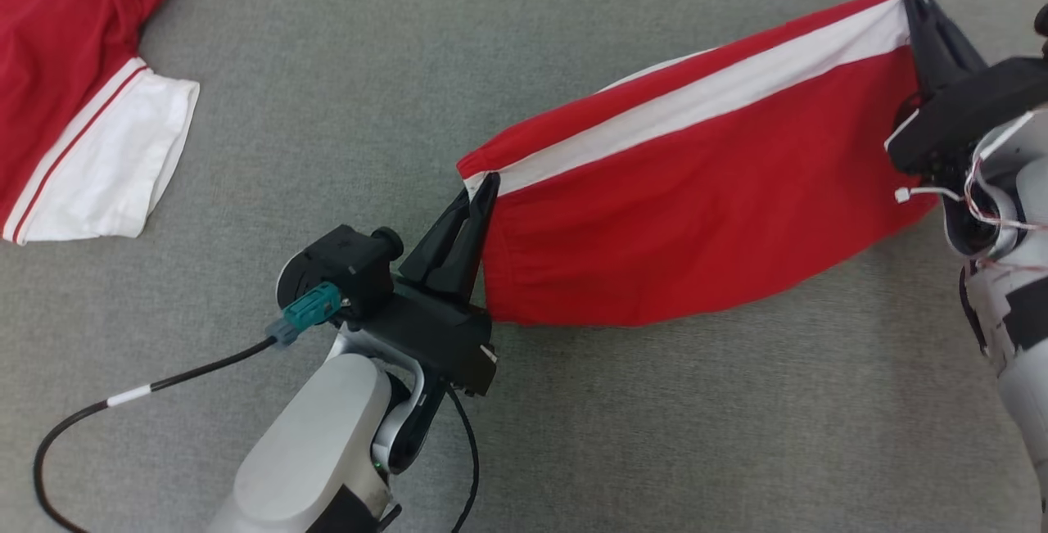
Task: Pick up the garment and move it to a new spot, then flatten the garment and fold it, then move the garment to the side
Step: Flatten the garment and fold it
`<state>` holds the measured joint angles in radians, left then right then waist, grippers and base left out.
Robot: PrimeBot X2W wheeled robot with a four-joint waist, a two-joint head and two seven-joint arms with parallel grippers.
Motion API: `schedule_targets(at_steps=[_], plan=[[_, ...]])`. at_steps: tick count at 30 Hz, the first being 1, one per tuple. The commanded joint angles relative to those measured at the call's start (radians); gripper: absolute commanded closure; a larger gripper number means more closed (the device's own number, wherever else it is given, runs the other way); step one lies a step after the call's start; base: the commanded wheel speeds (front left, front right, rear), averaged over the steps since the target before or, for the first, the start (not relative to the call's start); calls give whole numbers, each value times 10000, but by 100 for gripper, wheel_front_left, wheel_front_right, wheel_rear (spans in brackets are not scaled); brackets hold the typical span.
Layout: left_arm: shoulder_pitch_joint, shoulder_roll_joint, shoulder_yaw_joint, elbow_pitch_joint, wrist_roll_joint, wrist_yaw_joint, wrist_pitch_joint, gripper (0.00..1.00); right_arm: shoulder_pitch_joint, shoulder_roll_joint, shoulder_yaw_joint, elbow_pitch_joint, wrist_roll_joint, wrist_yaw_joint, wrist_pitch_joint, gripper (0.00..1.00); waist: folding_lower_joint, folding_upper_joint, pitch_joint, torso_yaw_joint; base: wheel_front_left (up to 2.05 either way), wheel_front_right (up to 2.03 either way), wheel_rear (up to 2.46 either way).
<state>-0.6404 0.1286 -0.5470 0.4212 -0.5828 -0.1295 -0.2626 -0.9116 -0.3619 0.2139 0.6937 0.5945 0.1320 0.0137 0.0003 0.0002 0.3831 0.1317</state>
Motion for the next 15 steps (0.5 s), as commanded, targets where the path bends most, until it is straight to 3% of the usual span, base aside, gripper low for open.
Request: schedule_targets(at_steps=[1, 9, 10, 11, 12, 13, 15], plan=[[-210, -79, -51, 116, 119, -12, -31, 100, -303, 44, 53, 474, -111, -20, -119, 100, -3, -2, 357, 335, 0, 0, 0], [-607, -250, -309, 492, 8, -4, -31, 100, -1243, 105, 749, 2290, -257, -21, -708, 100, -3, -2, 455, 408, 0, 0, 0], [-627, -252, -308, 542, 8, -4, -31, 65, -1288, 124, 844, 2424, -207, -20, -782, 100, -3, -2, 426, 378, 0, 0, 0], [-636, -251, -311, 594, 28, -4, -31, 0, -1336, 113, 930, 2545, -164, -20, -862, 59, -3, -2, 387, 345, 0, 0, 0], [-630, -260, -321, 653, 63, -4, -31, 0, -1370, 96, 1022, 2649, -130, -20, -945, 26, -3, -2, 342, 313, 0, 0, 0], [-627, -267, -312, 692, 101, -5, -31, 0, -1400, 62, 1096, 2757, -105, -20, -1039, 0, -3, -2, 297, 285, 0, 0, 0], [-608, -282, -263, 713, 131, -5, -31, 0, -1401, 46, 1188, 2849, -89, -21, -1132, 0, -3, -2, 232, 248, 0, 0, 0]])
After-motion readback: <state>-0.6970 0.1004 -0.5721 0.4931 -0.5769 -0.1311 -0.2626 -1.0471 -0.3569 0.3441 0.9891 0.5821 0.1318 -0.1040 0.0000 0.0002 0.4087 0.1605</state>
